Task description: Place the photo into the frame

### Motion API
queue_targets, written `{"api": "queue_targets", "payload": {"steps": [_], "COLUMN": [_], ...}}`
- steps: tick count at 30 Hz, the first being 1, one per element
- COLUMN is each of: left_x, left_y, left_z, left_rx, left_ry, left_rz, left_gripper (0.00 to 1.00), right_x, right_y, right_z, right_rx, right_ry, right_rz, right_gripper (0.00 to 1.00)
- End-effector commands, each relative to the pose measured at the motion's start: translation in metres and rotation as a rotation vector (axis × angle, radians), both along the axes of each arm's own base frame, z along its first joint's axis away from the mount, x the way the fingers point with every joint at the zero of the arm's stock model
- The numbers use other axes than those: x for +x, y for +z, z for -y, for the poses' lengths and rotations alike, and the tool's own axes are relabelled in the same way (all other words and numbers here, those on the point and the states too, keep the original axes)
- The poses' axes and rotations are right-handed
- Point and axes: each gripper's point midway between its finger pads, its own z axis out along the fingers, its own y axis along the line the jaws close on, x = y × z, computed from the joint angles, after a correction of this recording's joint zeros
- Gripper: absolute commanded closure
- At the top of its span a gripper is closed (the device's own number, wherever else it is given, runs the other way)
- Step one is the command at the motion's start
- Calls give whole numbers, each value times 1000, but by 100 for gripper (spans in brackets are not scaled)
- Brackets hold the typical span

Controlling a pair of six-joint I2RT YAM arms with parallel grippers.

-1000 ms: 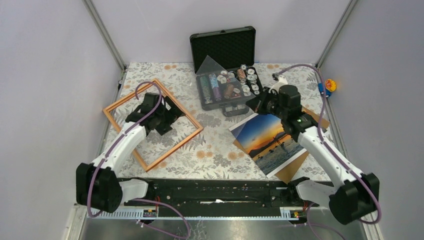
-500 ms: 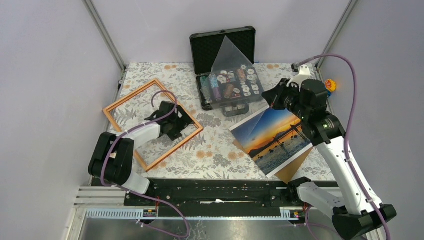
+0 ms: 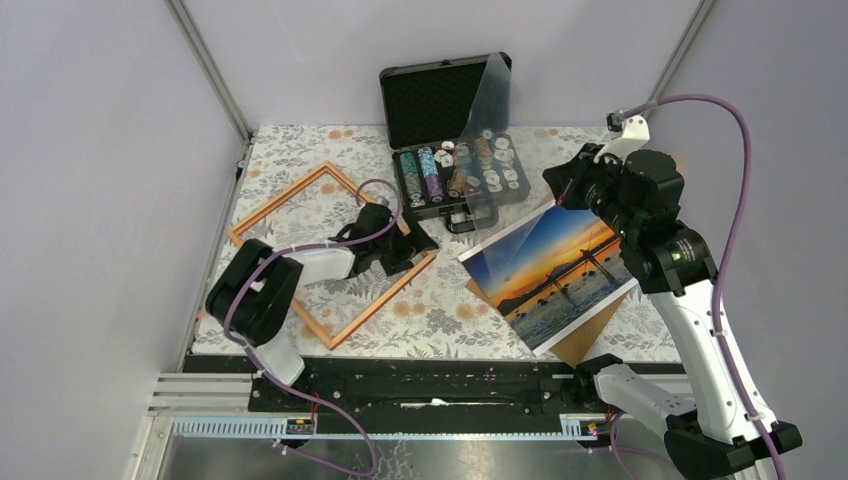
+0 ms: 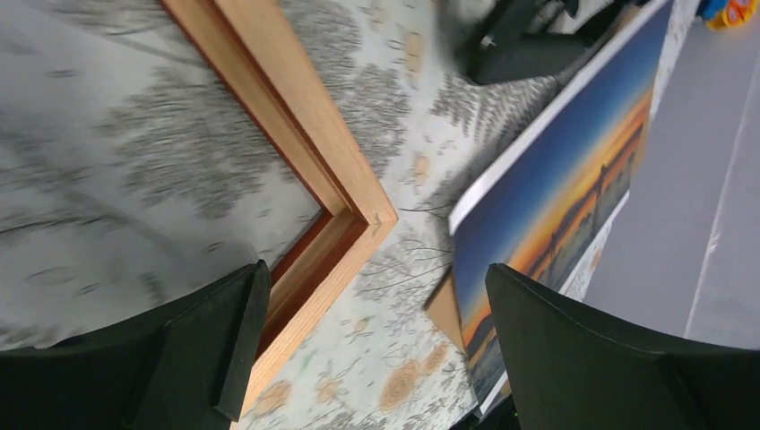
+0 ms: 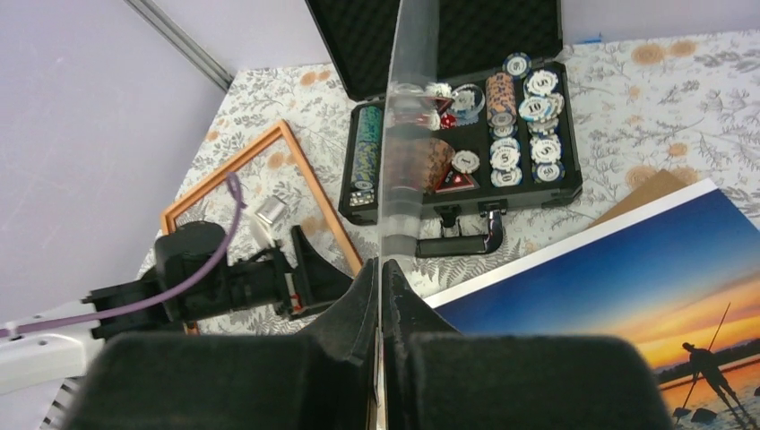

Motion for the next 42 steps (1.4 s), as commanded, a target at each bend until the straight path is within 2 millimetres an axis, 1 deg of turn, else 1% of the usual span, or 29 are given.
{"api": "queue_targets", "payload": {"steps": [1, 2, 3, 5, 8, 10, 13, 15, 18, 21, 23, 27, 30, 32, 33, 37, 40, 42], "left_x": [-3, 0, -2, -3, -9, -15, -28, -33, -42, -49, -53, -68, -80, -87, -90, -99, -103, -105], "left_y": [6, 13, 15, 21, 37, 59, 96, 123, 163, 200, 231, 286, 321, 338, 344, 355, 354, 351], "left_z": [45, 54, 61, 67, 62, 55, 39, 23, -5, -36, -50, -71, -83, -89, -91, -97, -99, -99], "left_rx": [-55, -63, -66, -64, -62, -59, -35, 15, 106, 191, 205, 194, 184, 182, 183, 181, 177, 185], "left_ry": [-116, -135, -152, -168, -180, -198, -238, -236, -223, -171, -132, -81, -61, -59, -59, -65, -74, -86], "left_rz": [17, 35, 44, 65, 113, 181, 311, 394, 497, 575, 635, 744, 811, 844, 856, 881, 888, 887], "left_gripper": [1, 1, 1, 1, 1, 1, 1, 1, 1, 1, 1, 1, 1, 1, 1, 1, 1, 1], "right_x": [1, 0, 0, -3, -8, -11, -14, -15, -17, -18, -21, -19, -9, -1, 4, 24, 35, 43], "right_y": [41, 43, 45, 50, 57, 61, 66, 70, 78, 86, 94, 102, 98, 87, 78, 38, 1, -36], "right_z": [9, 9, 8, 6, -2, -9, -22, -30, -43, -58, -72, -94, -112, -126, -135, -168, -192, -201], "right_rx": [1, 1, 3, 8, 25, 42, 72, 96, 145, 211, 269, 423, 530, 576, 596, 716, 815, 883], "right_ry": [-36, -34, -27, -10, 37, 79, 148, 189, 256, 331, 403, 503, 544, 544, 538, 495, 456, 390], "right_rz": [106, 107, 110, 118, 131, 141, 150, 151, 149, 141, 140, 95, 44, 6, -23, -154, -247, -318], "right_gripper": [100, 100, 100, 100, 100, 100, 100, 100, 100, 100, 100, 100, 100, 100, 100, 100, 100, 100]}}
